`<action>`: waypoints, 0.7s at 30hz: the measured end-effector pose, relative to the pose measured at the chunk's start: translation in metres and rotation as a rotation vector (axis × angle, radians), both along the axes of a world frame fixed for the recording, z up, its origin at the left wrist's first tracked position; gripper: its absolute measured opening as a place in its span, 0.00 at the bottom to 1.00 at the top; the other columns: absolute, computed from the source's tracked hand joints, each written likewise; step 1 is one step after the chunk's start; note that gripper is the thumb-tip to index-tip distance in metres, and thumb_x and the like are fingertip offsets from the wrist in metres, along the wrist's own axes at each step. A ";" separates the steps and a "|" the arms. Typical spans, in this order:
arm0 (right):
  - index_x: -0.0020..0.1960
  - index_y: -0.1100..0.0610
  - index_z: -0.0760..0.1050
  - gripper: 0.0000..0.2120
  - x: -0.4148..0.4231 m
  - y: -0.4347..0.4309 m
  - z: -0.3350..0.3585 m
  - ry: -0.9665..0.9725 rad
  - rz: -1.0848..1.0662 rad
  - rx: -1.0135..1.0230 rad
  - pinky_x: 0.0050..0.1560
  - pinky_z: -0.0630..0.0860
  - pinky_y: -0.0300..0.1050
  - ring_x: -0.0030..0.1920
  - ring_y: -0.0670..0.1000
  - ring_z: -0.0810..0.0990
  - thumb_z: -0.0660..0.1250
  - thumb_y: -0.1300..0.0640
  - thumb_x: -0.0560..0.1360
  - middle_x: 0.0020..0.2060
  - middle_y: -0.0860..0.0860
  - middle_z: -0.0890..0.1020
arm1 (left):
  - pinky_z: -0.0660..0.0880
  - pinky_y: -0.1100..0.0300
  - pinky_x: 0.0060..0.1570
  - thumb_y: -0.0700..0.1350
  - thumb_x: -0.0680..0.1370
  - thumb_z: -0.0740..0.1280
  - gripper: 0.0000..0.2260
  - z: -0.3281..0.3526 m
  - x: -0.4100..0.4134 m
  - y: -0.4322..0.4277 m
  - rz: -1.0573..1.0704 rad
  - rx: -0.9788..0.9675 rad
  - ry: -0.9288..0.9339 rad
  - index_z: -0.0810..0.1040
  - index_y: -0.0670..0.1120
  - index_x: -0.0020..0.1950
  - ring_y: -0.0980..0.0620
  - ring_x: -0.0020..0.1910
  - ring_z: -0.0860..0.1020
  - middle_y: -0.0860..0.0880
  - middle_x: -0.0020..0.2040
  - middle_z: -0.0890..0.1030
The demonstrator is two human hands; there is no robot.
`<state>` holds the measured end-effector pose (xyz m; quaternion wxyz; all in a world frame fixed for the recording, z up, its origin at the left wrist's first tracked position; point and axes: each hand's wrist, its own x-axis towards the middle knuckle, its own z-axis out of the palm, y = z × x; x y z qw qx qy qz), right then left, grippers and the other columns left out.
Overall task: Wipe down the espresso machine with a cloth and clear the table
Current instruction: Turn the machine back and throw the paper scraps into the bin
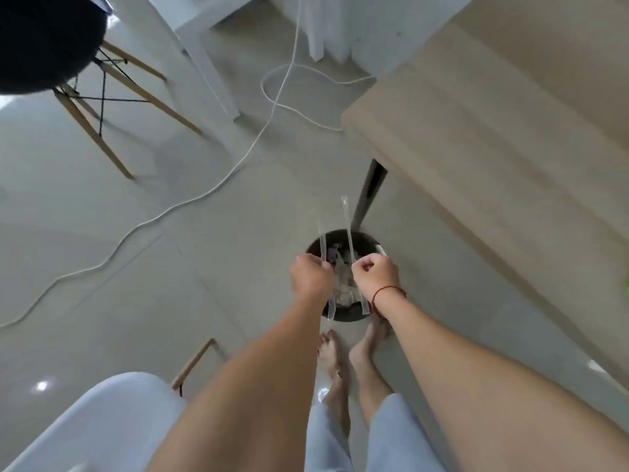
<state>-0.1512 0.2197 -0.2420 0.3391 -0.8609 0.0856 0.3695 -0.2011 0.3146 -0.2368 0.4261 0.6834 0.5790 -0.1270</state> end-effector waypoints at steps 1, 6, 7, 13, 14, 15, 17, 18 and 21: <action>0.46 0.57 0.80 0.08 -0.002 0.000 -0.026 0.030 -0.009 -0.014 0.46 0.73 0.40 0.47 0.56 0.80 0.63 0.59 0.75 0.44 0.55 0.83 | 0.78 0.54 0.45 0.39 0.76 0.62 0.15 -0.026 0.000 -0.002 -0.008 -0.020 0.016 0.72 0.47 0.28 0.43 0.40 0.79 0.45 0.34 0.78; 0.48 0.59 0.81 0.08 0.001 0.003 -0.165 0.118 -0.068 -0.097 0.52 0.76 0.45 0.51 0.58 0.81 0.64 0.59 0.74 0.49 0.57 0.84 | 0.80 0.53 0.45 0.42 0.77 0.64 0.10 -0.165 0.008 -0.008 0.023 -0.086 0.033 0.79 0.46 0.37 0.47 0.41 0.81 0.46 0.39 0.83; 0.48 0.59 0.81 0.08 0.001 0.002 -0.190 0.127 -0.067 -0.115 0.53 0.76 0.45 0.52 0.58 0.81 0.64 0.59 0.74 0.49 0.57 0.84 | 0.80 0.54 0.45 0.42 0.77 0.64 0.09 -0.191 0.007 -0.008 0.035 -0.092 0.041 0.79 0.47 0.38 0.47 0.41 0.81 0.47 0.39 0.82; 0.51 0.59 0.81 0.09 0.002 -0.010 -0.310 0.173 -0.036 -0.183 0.50 0.75 0.42 0.55 0.58 0.81 0.63 0.61 0.75 0.52 0.58 0.83 | 0.75 0.61 0.36 0.41 0.78 0.63 0.05 -0.310 -0.002 -0.008 0.019 -0.134 0.113 0.78 0.46 0.46 0.52 0.38 0.77 0.52 0.37 0.76; 0.54 0.59 0.81 0.10 0.001 -0.011 -0.321 0.190 -0.021 -0.191 0.50 0.73 0.41 0.56 0.58 0.80 0.64 0.60 0.76 0.54 0.58 0.82 | 0.72 0.63 0.33 0.41 0.78 0.63 0.05 -0.321 -0.003 -0.008 0.010 -0.150 0.126 0.77 0.45 0.45 0.53 0.36 0.75 0.52 0.36 0.75; 0.57 0.60 0.79 0.11 0.001 -0.011 -0.326 0.209 -0.003 -0.201 0.51 0.72 0.41 0.58 0.58 0.79 0.64 0.59 0.76 0.56 0.57 0.81 | 0.71 0.63 0.34 0.42 0.78 0.63 0.05 -0.327 -0.003 -0.009 0.001 -0.167 0.134 0.78 0.43 0.47 0.52 0.37 0.75 0.51 0.38 0.77; 0.63 0.60 0.75 0.16 0.001 -0.011 -0.330 0.246 0.020 -0.212 0.57 0.72 0.44 0.62 0.59 0.77 0.64 0.56 0.77 0.60 0.57 0.79 | 0.72 0.60 0.42 0.47 0.78 0.63 0.11 -0.329 -0.006 -0.008 0.005 -0.194 0.139 0.79 0.42 0.55 0.46 0.47 0.79 0.45 0.49 0.81; 0.65 0.59 0.73 0.18 0.001 -0.011 -0.328 0.250 0.021 -0.209 0.59 0.72 0.45 0.63 0.59 0.76 0.64 0.55 0.77 0.62 0.57 0.78 | 0.72 0.59 0.46 0.48 0.78 0.63 0.14 -0.323 -0.007 -0.008 0.009 -0.190 0.124 0.78 0.42 0.59 0.44 0.52 0.79 0.43 0.54 0.81; 0.67 0.61 0.72 0.20 -0.001 -0.005 -0.294 0.230 0.080 -0.211 0.61 0.72 0.45 0.64 0.59 0.76 0.63 0.54 0.77 0.64 0.58 0.77 | 0.72 0.57 0.55 0.49 0.80 0.61 0.18 -0.278 -0.015 -0.007 -0.081 -0.139 0.129 0.74 0.42 0.66 0.43 0.61 0.76 0.43 0.61 0.79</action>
